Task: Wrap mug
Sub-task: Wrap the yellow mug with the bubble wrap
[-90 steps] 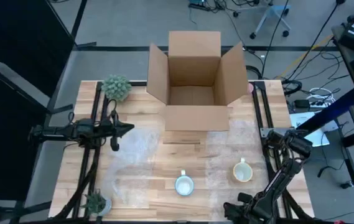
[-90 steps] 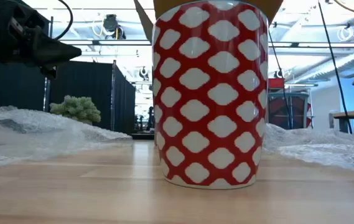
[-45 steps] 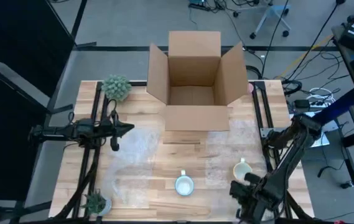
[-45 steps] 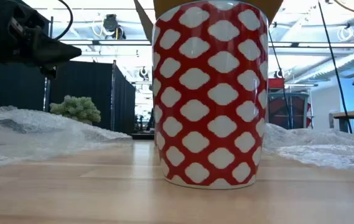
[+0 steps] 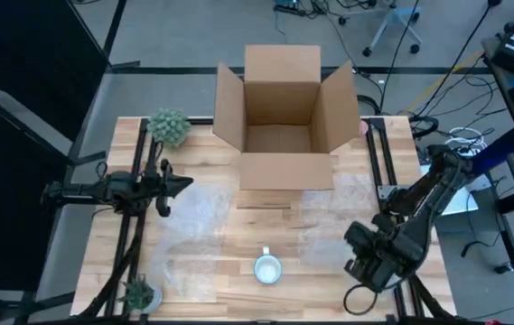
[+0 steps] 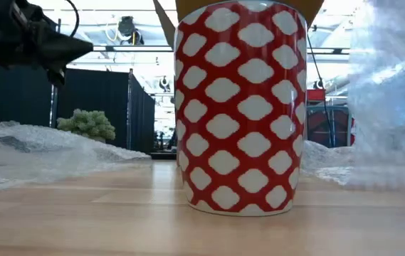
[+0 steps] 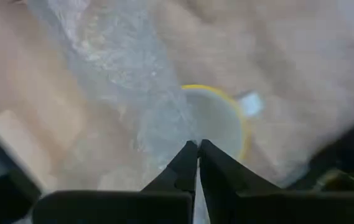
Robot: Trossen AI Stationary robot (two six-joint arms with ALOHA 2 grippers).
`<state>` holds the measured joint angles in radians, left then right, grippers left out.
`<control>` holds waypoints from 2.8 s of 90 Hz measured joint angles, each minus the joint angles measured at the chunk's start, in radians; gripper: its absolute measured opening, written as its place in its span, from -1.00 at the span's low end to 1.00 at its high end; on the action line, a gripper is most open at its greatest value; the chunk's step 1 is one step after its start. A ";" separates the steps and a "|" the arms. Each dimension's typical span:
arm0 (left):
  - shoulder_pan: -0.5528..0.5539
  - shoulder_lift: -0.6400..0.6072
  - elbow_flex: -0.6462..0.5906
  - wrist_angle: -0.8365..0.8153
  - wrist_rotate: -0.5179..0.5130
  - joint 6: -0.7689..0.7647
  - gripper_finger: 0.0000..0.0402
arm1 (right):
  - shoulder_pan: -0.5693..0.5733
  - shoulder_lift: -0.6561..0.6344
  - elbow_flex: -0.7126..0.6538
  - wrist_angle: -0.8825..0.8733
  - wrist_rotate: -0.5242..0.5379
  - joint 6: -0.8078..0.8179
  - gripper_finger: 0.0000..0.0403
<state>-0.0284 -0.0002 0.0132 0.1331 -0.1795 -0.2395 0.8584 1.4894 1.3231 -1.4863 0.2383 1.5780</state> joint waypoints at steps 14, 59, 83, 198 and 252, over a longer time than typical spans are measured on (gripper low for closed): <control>0.000 0.011 0.000 -0.001 0.006 0.018 -1.00 | -0.020 0.037 0.000 -0.066 0.002 0.053 -1.00; 0.000 0.039 0.002 -0.017 0.019 0.063 -1.00 | -0.054 0.047 -0.152 0.103 0.017 0.117 -0.98; 0.000 0.039 0.002 -0.021 0.018 0.065 -1.00 | -0.054 0.047 -0.153 0.046 0.021 0.217 -0.63; 0.000 0.040 0.002 -0.075 0.018 0.064 -1.00 | 0.017 -0.007 0.074 0.134 -0.004 0.187 -0.03; 0.000 0.039 0.002 -0.017 0.094 0.065 -1.00 | 0.025 0.045 -0.056 0.172 -0.002 0.293 0.03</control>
<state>-0.0284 0.0391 0.0154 0.1159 -0.0856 -0.1741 0.8833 1.5349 1.2671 -1.3144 0.2359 1.8709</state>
